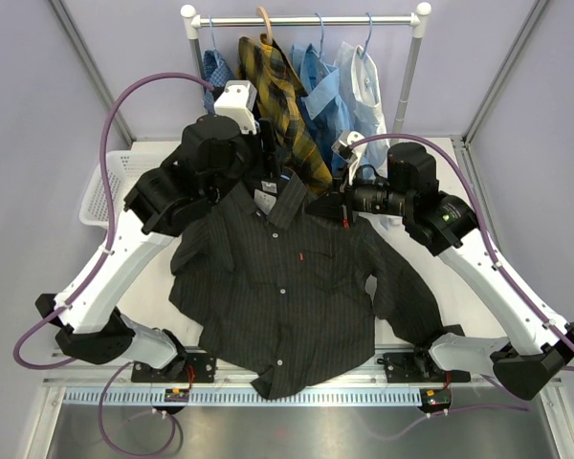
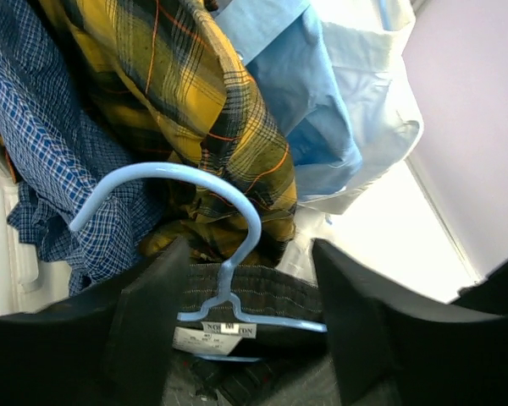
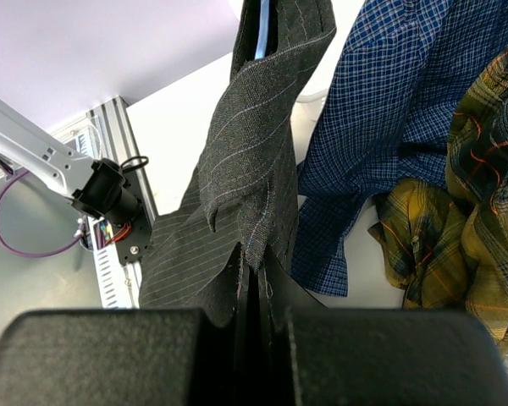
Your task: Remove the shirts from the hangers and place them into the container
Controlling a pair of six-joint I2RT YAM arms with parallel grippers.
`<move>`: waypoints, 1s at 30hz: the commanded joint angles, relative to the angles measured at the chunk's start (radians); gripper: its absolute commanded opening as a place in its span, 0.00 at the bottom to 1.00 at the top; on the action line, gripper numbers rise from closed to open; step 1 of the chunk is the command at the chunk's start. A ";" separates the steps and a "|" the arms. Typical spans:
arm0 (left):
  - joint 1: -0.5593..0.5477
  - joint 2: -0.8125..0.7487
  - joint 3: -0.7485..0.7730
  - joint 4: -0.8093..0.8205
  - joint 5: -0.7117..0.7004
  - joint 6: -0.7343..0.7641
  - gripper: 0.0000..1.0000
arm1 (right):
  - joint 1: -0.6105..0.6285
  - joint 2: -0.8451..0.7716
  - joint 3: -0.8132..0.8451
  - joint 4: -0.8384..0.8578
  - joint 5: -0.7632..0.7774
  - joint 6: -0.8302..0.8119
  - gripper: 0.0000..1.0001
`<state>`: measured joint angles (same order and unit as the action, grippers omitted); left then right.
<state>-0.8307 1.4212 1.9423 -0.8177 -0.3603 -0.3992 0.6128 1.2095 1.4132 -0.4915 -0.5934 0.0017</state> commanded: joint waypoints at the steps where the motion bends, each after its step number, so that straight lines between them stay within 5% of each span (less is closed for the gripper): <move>1: -0.007 -0.002 0.021 0.037 -0.052 0.003 0.58 | 0.011 -0.021 0.026 0.097 -0.002 0.024 0.00; 5: -0.007 -0.004 0.003 0.041 -0.060 0.005 0.26 | 0.011 -0.021 0.027 0.103 -0.008 0.034 0.00; 6: -0.008 -0.010 -0.002 0.052 -0.065 0.008 0.06 | 0.013 -0.021 0.027 0.100 -0.008 0.034 0.00; 7: -0.007 -0.013 -0.006 0.058 -0.072 0.013 0.00 | 0.013 -0.021 0.023 0.099 -0.008 0.034 0.00; 9: -0.007 -0.030 -0.025 0.072 -0.081 0.029 0.00 | 0.013 -0.022 0.020 0.085 0.003 0.040 0.06; 10: -0.007 -0.036 -0.032 0.074 -0.101 0.034 0.00 | 0.015 -0.022 0.024 0.073 0.010 0.047 0.16; 11: -0.007 -0.041 -0.042 0.074 -0.114 0.037 0.00 | 0.015 -0.022 0.036 0.032 0.036 0.056 0.42; 15: -0.007 -0.067 -0.135 0.083 -0.193 0.037 0.00 | 0.028 -0.050 0.110 -0.080 0.187 0.147 0.73; 23: -0.037 -0.038 -0.160 0.091 -0.357 -0.046 0.00 | 0.071 -0.074 0.188 -0.180 0.458 0.323 0.76; 30: -0.071 -0.007 -0.135 0.092 -0.442 -0.090 0.00 | 0.255 0.027 0.162 -0.199 0.757 0.556 0.74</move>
<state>-0.8936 1.4040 1.7641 -0.8085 -0.7067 -0.4313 0.8093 1.1873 1.5848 -0.6613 -0.0357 0.4183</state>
